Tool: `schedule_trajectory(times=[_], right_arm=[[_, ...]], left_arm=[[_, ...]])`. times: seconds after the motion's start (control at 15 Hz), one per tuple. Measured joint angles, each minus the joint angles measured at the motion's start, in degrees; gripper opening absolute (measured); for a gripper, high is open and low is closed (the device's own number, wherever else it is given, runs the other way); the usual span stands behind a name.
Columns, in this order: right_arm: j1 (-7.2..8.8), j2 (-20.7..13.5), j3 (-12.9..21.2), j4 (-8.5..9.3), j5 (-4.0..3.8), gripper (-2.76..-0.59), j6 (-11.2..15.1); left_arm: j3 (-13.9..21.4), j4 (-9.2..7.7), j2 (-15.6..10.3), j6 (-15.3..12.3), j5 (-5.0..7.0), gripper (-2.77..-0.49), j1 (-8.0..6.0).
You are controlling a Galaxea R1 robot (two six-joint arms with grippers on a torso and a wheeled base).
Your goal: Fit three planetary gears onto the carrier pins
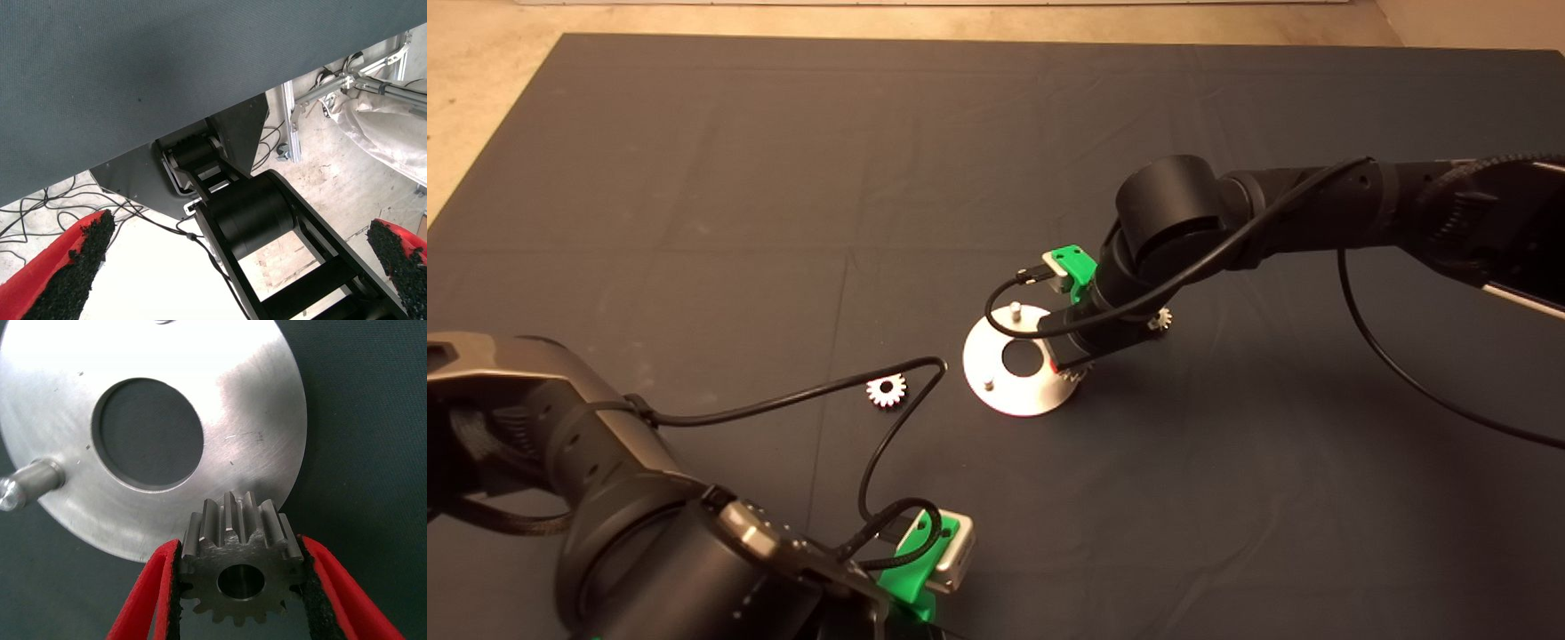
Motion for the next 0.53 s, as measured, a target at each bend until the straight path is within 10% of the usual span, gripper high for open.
schedule_trajectory(times=[0.53], right_arm=[[0.05, -0.2, -0.4, -0.11, -0.68, -2.36, 0.0]], left_arm=[[0.0, 0.16, 0.0, -0.2, 0.00, -0.50, 0.00]])
